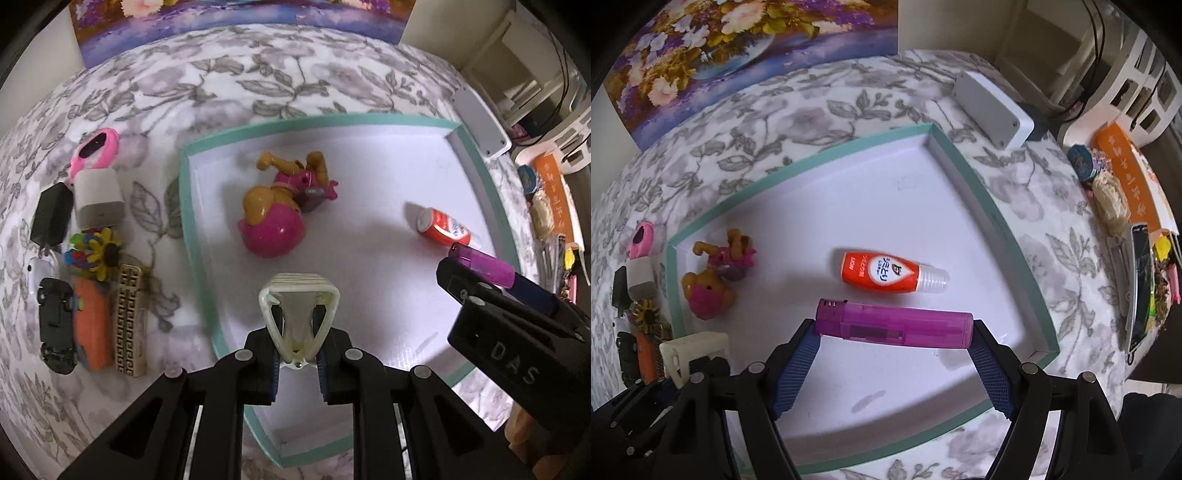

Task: Organize rigid objects
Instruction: 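Carry the lighter and cream frame into the white tray and open both grippers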

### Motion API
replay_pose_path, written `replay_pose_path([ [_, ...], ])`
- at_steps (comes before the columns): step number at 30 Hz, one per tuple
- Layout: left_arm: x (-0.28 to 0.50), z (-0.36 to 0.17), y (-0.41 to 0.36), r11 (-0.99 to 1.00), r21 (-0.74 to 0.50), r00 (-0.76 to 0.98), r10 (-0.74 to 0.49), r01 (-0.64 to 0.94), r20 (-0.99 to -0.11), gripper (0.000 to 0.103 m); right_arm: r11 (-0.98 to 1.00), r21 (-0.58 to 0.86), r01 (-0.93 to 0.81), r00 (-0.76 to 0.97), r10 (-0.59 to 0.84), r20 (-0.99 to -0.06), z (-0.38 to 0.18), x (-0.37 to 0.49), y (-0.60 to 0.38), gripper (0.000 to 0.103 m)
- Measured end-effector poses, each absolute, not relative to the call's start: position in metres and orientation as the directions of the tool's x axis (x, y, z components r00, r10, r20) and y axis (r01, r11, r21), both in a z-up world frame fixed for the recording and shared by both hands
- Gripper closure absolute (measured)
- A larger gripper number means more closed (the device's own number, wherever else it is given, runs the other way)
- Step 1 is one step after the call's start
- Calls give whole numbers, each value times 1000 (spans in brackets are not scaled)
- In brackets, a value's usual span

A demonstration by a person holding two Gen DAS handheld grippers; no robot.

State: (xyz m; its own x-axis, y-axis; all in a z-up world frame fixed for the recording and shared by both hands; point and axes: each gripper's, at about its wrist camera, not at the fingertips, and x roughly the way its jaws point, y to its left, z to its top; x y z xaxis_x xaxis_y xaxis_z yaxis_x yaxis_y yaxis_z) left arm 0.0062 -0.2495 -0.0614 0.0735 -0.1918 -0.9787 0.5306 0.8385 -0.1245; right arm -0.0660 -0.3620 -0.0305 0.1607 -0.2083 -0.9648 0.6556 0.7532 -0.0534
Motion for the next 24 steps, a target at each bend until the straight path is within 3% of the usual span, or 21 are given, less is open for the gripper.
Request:
replay_pose_path([
  [15, 11, -78, -245, 837, -107, 92, -183, 536, -979, 80, 783, -70, 618, 126, -186, -974, -45, -61, -352, 19],
  [21, 13, -80, -256, 823, 11, 186, -115, 568, -976, 79, 780, -77, 620, 125, -196, -973, -42, -61, -352, 19],
  [24, 16, -80, -255, 828, -6, 179, -128, 561, -975, 80, 778, -69, 624, 133, -193, -972, -40, -61, -353, 19],
])
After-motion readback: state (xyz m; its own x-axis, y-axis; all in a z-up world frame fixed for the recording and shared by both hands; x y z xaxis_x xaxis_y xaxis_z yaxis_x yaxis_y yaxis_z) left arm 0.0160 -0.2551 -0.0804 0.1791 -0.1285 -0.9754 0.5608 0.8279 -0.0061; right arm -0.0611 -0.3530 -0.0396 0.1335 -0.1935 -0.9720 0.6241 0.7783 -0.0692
